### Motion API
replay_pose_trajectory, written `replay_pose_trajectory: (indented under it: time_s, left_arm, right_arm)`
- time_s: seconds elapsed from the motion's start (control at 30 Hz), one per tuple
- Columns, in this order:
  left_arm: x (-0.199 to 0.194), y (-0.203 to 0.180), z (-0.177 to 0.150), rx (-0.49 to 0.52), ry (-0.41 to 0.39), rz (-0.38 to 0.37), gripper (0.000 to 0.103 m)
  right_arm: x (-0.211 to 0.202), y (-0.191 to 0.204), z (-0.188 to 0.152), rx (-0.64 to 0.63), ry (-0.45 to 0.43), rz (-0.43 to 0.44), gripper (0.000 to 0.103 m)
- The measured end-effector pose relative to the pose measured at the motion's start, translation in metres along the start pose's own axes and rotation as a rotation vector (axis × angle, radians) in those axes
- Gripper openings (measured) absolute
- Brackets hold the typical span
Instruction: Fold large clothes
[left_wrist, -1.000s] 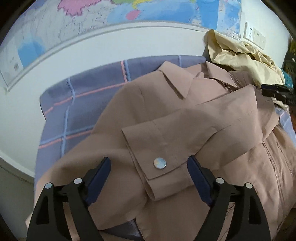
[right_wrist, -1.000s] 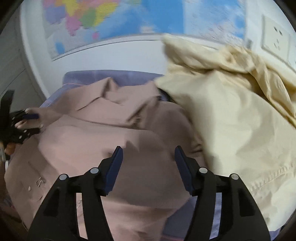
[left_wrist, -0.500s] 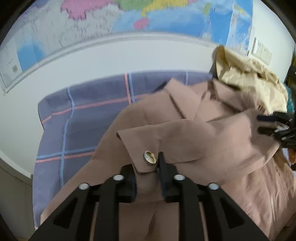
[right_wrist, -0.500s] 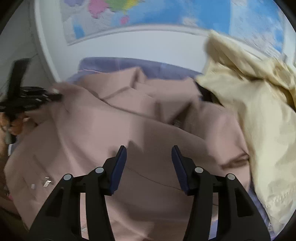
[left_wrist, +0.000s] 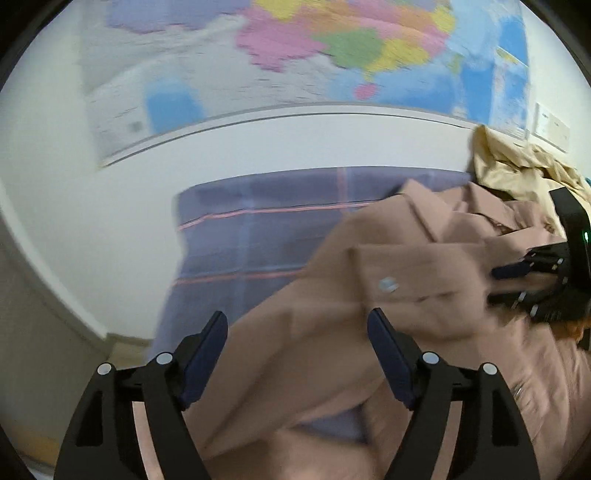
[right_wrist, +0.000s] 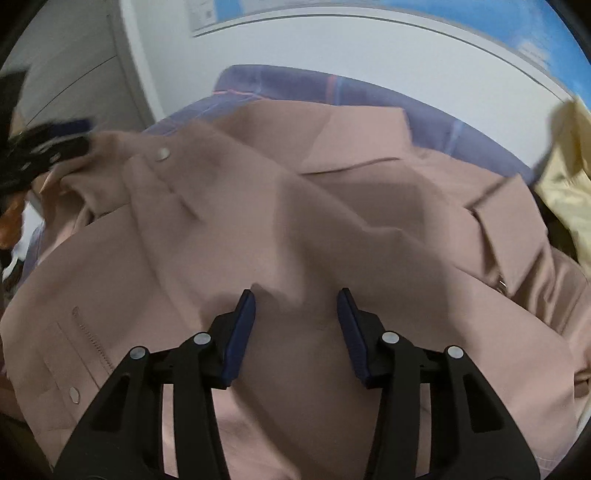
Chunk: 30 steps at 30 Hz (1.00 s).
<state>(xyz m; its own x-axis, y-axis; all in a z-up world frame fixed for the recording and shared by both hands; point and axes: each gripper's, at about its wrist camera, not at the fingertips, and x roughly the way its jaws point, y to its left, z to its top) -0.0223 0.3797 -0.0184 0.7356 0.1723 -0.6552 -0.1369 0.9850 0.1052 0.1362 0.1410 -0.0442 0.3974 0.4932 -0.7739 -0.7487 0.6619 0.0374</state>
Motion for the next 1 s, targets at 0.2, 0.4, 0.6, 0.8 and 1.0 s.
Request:
replay_pose_trajectory:
  time_s: [0.2, 0.4, 0.6, 0.8, 1.0]
  left_arm:
    - [-0.017, 0.043, -0.049, -0.089, 0.028, 0.080, 0.079]
    - [-0.012, 0.065, -0.089, -0.174, 0.092, 0.053, 0.079]
    - [0.005, 0.078, -0.098, -0.198, 0.146, 0.044, 0.022]
    - [-0.016, 0.089, -0.072, -0.215, 0.078, -0.010, 0.003]
    - [-0.033, 0.075, -0.052, -0.137, 0.064, -0.055, 0.004]
  right_arm:
    - [-0.013, -0.011, -0.006, 0.050, 0.002, 0.024, 0.048]
    - [-0.028, 0.010, -0.010, 0.037, -0.014, 0.088, 0.051]
    - [-0.035, 0.063, 0.001, -0.062, -0.031, 0.241, 0.057]
    - [-0.029, 0.154, 0.021, -0.235, -0.036, 0.421, 0.072]
    - [0.008, 0.247, 0.026, -0.386, 0.018, 0.495, 0.078]
